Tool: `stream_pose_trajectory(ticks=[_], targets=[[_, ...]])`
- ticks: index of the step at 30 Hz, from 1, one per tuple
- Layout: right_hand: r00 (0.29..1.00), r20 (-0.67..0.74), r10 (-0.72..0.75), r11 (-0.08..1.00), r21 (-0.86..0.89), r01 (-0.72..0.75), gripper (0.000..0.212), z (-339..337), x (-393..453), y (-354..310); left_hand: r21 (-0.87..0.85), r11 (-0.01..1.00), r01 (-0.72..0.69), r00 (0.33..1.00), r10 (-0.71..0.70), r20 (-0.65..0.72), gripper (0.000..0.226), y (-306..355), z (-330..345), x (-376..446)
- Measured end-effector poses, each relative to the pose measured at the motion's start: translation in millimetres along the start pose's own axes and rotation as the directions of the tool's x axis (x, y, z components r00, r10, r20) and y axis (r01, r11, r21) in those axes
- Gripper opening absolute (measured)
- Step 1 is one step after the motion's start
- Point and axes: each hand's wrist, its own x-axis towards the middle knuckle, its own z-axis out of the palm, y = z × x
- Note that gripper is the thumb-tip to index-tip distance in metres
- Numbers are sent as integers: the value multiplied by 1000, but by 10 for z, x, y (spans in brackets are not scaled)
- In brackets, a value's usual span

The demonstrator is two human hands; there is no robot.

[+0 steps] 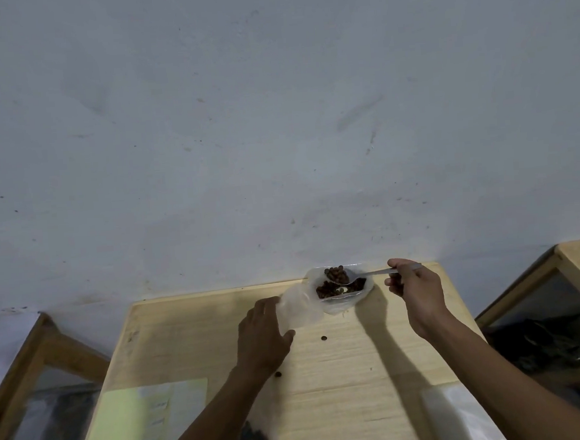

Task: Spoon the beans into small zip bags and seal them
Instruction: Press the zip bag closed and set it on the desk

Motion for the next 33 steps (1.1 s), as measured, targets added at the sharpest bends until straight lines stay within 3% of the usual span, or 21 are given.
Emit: stream_pose_trajectory(ticks=[7, 13, 19, 26, 33], targets=[[982, 146, -121, 982, -128, 140, 25, 110, -338, 65, 29, 999, -43, 999, 42, 9, 67, 64, 39, 81], [924, 271, -271, 926, -189, 327, 23, 191, -512, 35, 14, 999, -39, 999, 39, 1, 68, 38, 14, 68], [879, 328, -345, 885, -200, 422, 23, 221, -509, 21, -24, 999, -27, 1000, 26, -15, 65, 30, -2, 36], [896, 184, -405, 880, -189, 437, 21, 177, -319, -32, -50, 999, 14, 1000, -14, -15, 69, -22, -12, -34], [936, 33, -352, 869, -361, 339, 23, 110, 141, 375, -54, 996, 73, 997, -74, -25, 71, -152, -54, -109]])
